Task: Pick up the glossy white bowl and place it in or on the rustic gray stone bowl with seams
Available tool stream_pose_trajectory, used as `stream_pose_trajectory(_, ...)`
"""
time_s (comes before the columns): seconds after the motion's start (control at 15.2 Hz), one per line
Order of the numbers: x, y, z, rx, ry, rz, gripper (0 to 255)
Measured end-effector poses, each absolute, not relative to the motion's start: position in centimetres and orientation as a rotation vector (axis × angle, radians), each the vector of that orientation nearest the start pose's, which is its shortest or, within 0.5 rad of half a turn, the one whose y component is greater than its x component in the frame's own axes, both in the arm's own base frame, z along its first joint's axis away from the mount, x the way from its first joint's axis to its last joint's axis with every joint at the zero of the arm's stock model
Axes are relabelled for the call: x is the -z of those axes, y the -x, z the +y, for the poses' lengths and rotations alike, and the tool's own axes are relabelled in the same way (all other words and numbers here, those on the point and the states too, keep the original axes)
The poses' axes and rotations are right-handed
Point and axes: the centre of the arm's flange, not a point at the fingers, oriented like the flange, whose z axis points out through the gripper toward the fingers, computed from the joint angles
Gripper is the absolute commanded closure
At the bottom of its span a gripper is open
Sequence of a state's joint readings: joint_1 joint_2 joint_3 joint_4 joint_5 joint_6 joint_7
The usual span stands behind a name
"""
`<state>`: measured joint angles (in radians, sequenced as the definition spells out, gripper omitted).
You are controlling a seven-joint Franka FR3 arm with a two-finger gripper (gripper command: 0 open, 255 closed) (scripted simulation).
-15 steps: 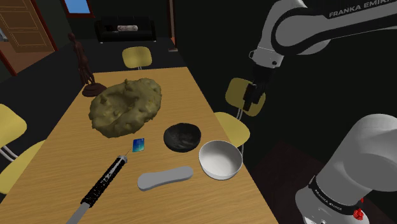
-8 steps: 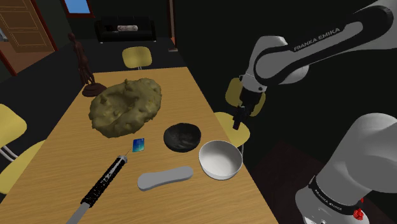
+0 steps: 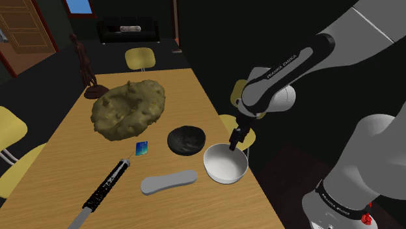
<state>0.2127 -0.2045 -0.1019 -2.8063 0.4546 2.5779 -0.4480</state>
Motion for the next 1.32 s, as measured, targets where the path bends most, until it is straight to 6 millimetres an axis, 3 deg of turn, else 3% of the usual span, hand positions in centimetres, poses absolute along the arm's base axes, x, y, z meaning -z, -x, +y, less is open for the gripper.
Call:
stream_pose_trajectory(0.4,-23.1,-36.9,4.4,0.023,2.872,-0.247,0)
stream_pose_trajectory(0.86,-22.7,-36.8,4.5,0.023,2.872,-0.247,0)
stream_pose_trajectory(0.92,-22.7,-36.8,4.5,0.023,2.872,-0.247,255)
stream_pose_trajectory(1.32,-22.7,-36.8,4.5,0.024,2.872,-0.247,255)
